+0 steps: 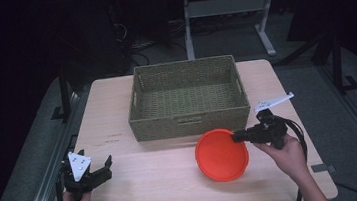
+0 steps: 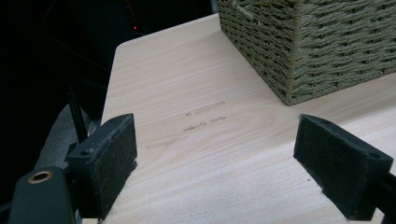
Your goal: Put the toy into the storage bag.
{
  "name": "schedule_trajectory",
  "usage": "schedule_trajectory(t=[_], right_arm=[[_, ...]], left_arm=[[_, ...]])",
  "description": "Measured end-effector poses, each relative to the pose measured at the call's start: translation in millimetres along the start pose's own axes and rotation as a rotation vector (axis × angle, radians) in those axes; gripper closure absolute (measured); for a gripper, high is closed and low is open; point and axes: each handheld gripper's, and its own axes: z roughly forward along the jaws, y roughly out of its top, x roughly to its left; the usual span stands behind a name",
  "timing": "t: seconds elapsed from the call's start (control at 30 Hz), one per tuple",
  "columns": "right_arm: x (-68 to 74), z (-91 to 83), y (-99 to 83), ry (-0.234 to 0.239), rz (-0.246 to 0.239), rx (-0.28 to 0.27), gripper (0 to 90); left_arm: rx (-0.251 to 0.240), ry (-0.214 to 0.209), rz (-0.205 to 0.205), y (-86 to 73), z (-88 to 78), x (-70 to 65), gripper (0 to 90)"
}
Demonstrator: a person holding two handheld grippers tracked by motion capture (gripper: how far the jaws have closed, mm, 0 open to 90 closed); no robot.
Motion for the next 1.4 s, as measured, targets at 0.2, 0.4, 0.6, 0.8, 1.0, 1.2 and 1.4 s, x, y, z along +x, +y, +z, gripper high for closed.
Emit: schedule_trajectory(t=[0.2, 0.4, 0.6, 0.8, 1.0, 1.2, 1.4], right_arm=[[4.5, -1.4, 12.2, 0.014, -0.013, -0.007, 81.7], [8.0, -3.5, 23.0, 0.017, -0.028, -0.013, 81.7], [11.8, -3.2, 34.2, 0.02, -0.042, -0.004, 81.7], [14.7, -3.2, 47.0, 0.027, -0.056, -0.003, 81.7], [13.9, -5.2, 58.1, 0.032, -0.056, -0.011, 81.7], [11.8, -7.7, 66.4, 0.031, -0.054, -0.012, 81.7], [10.6, -9.9, 73.8, 0.035, -0.049, -0.02, 81.7]], left_arm=[[0.004, 0.0, -0.008, 0.0, 0.3, 0.8, 12.8], [-0.001, 0.0, -0.017, 0.3, -0.1, 0.1, 12.8], [-0.005, -0.001, -0.014, 0.0, 0.3, 1.2, 12.8], [-0.003, -0.001, -0.017, -0.1, -0.1, 1.6, 12.8], [-0.006, 0.0, -0.014, 0.2, -0.8, 0.5, 12.8], [-0.006, 0.0, -0.014, 0.1, -1.2, 0.7, 12.8], [-0.005, 0.001, -0.014, -0.1, -1.0, 1.0, 12.8]])
